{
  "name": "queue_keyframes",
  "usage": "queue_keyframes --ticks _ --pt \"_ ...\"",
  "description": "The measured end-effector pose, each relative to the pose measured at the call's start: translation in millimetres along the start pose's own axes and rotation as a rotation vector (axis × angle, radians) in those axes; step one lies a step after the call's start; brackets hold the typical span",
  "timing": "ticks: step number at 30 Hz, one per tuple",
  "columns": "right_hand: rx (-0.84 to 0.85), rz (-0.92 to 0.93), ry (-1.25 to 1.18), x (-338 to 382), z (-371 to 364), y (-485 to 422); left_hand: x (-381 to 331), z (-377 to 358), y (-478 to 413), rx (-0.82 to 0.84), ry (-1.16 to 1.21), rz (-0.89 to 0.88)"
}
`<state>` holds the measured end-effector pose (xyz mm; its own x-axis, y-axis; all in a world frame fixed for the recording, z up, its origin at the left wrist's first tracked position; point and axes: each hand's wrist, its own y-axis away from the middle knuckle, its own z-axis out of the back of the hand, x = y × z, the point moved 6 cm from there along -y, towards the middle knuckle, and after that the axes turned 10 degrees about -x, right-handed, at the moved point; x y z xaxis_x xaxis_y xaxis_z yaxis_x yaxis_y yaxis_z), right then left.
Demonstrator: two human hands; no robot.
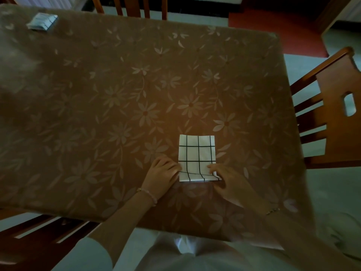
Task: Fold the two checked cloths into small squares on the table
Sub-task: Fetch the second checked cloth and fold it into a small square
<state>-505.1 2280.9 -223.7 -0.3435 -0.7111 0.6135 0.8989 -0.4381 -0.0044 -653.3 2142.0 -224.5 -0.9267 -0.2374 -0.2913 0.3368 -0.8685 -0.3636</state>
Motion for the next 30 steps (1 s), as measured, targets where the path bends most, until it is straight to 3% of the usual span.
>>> queue_keyframes --ticks 7,11,16,20,30 --pt "0.023 0.049 0.078 -17 -1 -16 2 4 -3 -0.091 0.001 0.1" --pt "-0.058 -0.078 0.053 -16 6 -22 8 9 -6 -0.155 0.005 0.241" --pt "-0.191 -0.31 -0.031 -18 14 -33 14 3 -16 -0.037 0.048 0.43" --pt "-0.172 -0.412 -0.06 -22 12 -45 22 0 -28 0.034 0.138 0.631" --pt "-0.218 -0.545 0.022 -27 13 -62 30 -7 -48 0.077 0.096 0.826"
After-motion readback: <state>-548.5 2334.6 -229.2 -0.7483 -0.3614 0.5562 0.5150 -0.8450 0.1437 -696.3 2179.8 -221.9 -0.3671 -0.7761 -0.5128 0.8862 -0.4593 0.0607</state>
